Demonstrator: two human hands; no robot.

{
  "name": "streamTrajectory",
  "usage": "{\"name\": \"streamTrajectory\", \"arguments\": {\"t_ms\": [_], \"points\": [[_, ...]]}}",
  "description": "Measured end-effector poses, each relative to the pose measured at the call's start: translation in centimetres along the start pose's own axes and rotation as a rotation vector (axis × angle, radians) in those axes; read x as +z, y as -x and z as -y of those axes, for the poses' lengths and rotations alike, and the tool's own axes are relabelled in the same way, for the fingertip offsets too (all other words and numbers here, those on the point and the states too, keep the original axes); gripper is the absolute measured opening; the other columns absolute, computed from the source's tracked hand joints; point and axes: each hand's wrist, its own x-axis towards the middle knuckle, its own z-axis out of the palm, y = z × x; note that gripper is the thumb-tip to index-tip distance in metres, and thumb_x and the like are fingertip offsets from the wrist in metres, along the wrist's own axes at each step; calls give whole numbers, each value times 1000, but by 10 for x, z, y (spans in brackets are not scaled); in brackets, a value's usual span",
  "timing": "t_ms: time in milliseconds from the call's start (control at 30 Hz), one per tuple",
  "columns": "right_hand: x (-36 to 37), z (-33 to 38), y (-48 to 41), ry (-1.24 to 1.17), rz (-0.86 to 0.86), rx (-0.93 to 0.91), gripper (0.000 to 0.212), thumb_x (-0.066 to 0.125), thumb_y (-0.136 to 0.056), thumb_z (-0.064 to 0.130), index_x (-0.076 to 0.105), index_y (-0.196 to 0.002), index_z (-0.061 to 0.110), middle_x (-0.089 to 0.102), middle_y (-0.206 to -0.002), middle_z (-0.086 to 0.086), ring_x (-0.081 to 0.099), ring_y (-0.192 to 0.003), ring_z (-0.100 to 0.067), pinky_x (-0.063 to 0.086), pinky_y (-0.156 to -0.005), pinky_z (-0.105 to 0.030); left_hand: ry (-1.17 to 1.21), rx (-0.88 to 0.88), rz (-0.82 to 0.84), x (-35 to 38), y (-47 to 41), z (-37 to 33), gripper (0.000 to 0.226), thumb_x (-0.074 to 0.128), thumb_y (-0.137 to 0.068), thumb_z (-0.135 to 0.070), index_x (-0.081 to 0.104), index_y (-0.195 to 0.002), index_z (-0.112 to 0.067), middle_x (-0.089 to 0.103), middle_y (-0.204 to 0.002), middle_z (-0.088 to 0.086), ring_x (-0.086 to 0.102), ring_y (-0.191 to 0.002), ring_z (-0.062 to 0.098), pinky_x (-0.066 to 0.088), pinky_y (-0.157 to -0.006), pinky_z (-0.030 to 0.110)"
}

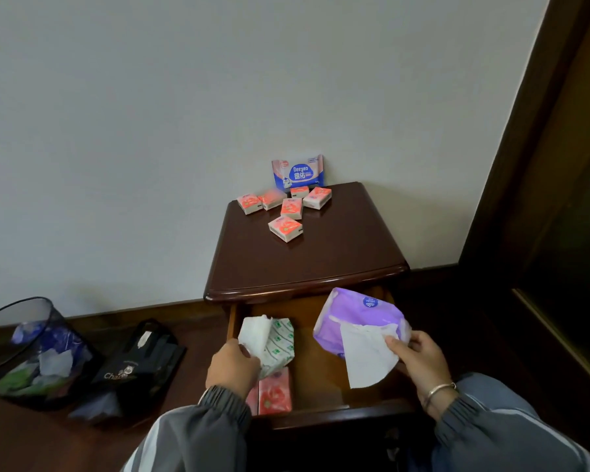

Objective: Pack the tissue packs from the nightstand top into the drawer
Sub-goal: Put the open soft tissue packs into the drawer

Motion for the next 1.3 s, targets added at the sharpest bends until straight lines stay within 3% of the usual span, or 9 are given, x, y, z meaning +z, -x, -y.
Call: {"name": "streamTrajectory", "arguments": {"t_ms": [167,300,400,500,700,867,1000,1133,1300], "points": [[0,-2,-3,-17,31,51,18,72,-79,6,57,-89,5,68,-95,-19,68,-80,-22,55,-55,-24,81,-65,-28,14,-14,-15,37,66,-87,-29,42,-106,-8,57,-117,16,58,-106,34,48,-79,40],[0,-2,-3,-18,58,76,24,73,-79,9,55,-96,9,68,-101,-17,68,-87,-23,54,-60,-28,-141,21,-164,28,-5,-11,64,66,-83,-46,37,-128,-12,44,-130,9,47,-119,28,48,-90,40],[0,1,-1,-6,81,65,40,72,-79,8,49,-111,16,67,-102,-9,66,-91,-21,56,-62,-30,-280,218,-145,35,-6,0,59,53,-90,-45,34,-142,-25,37,-145,0,37,-133,22,38,-104,40],[1,4,2,6,128,39,48,70,-81,5,47,-116,27,66,-100,0,66,-89,-15,57,-59,-28,-289,219,-155,30,-11,10,49,49,-91,-40,43,-138,-28,34,-149,-3,30,-138,20,29,-110,42],[13,6,2,-58,201,129,29,65,-84,3,56,-110,13,68,-102,-7,68,-85,-17,55,-54,-26,-90,60,-100,10,-30,44,56,49,-94,-29,34,-147,-16,30,-154,4,35,-136,27,34,-110,42],[60,6,1,-163,186,225,28,61,-86,1,49,-112,2,62,-111,-18,65,-85,-24,54,-68,-32,-152,376,-109,15,-36,42,46,47,-95,-21,46,-142,-21,35,-153,-2,33,-139,18,29,-114,37],[82,8,3,-216,76,219,35,58,-88,-3,47,-120,-7,58,-115,-24,61,-83,-25,51,-74,-36,-205,619,109,24,-44,15,44,42,-98,-21,44,-143,-22,31,-155,-1,27,-142,18,24,-116,31],[70,3,3,-252,7,226,32,55,-89,-5,49,-120,-9,60,-109,-23,61,-84,-27,56,-66,-32,-395,617,344,33,-61,0,43,32,-102,-32,39,-145,-27,10,-161,-4,11,-147,20,27,-115,45],[49,8,3,-258,26,232,11,50,-91,-5,59,-89,1,63,-86,-12,60,-78,-21,56,-51,-20,-580,491,499,40,-59,-1,41,31,-102,-32,54,-133,-15,27,-155,11,37,-135,29,34,-109,45]]}}
